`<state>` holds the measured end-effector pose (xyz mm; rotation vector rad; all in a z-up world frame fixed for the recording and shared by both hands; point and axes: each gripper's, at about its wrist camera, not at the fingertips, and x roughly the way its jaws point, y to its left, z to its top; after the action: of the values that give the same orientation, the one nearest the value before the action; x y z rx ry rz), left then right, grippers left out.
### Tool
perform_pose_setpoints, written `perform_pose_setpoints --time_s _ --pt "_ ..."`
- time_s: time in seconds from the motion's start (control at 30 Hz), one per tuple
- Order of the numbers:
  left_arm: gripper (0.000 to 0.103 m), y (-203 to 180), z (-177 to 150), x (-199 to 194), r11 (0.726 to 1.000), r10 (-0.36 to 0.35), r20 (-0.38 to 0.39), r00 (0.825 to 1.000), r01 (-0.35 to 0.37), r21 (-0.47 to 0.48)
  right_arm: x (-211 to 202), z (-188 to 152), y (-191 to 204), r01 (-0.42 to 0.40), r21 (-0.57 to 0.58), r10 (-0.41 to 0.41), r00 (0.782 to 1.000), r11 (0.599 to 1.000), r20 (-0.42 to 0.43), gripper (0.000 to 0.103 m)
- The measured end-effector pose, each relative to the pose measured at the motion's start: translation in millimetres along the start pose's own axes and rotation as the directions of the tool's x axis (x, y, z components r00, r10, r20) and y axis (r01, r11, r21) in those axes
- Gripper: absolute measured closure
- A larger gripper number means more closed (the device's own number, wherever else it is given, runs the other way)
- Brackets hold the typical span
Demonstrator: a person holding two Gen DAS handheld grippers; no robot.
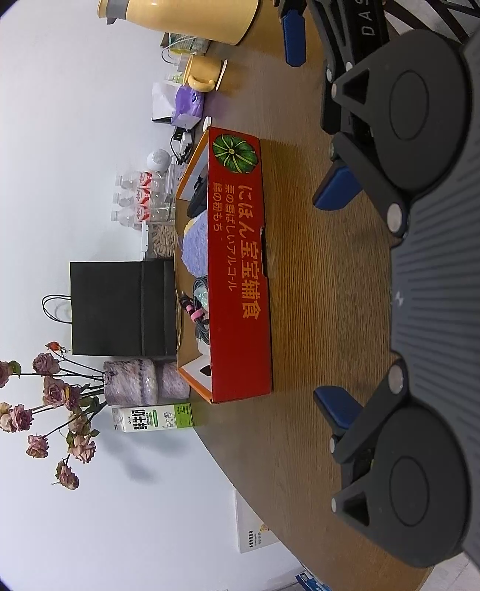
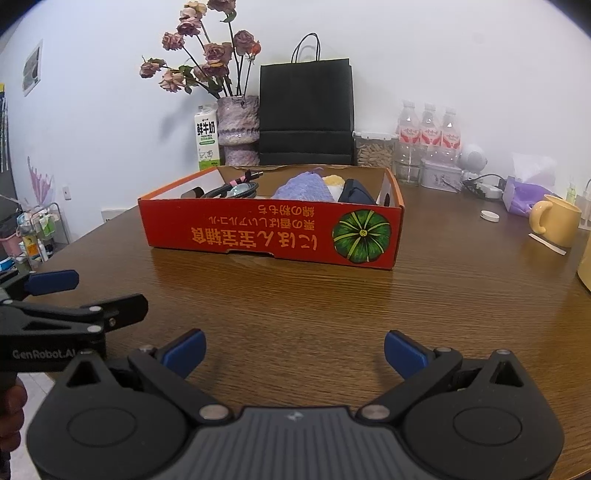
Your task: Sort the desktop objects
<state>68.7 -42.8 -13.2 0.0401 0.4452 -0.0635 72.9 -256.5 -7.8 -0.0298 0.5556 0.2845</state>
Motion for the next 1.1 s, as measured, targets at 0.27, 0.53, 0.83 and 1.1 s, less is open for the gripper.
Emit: perform_pose_setpoints --time_s 0.27,0.53,0.83,1.1 --pt "0.0 -2.7 -0.4 -1.7 1.0 -0.006 0.005 1.0 0.006 0.009 -2.4 0.4 0.0 -0.005 -0.001 0.005 1.0 1.0 0.009 0.0" --pt "0.0 -3.1 0.1 -3.3 1.0 -0.002 0.013 1.0 0.002 0.012 -3.6 0.7 0.8 -0.004 -0.004 0.004 1.0 1.0 0.013 0.0" --pt "0.0 -3.5 -0.1 -3.3 1.0 -0.003 0.012 1.0 0.003 0.011 -4.2 0.7 1.0 -0.005 -0.005 0.005 1.0 1.0 0.013 0.0" --pt "0.0 -3.2 -0.4 -3.1 1.0 -0.003 0.009 1.0 0.003 0.01 -4.2 1.0 0.4 -0.006 -0.005 0.006 1.0 1.0 0.01 0.0"
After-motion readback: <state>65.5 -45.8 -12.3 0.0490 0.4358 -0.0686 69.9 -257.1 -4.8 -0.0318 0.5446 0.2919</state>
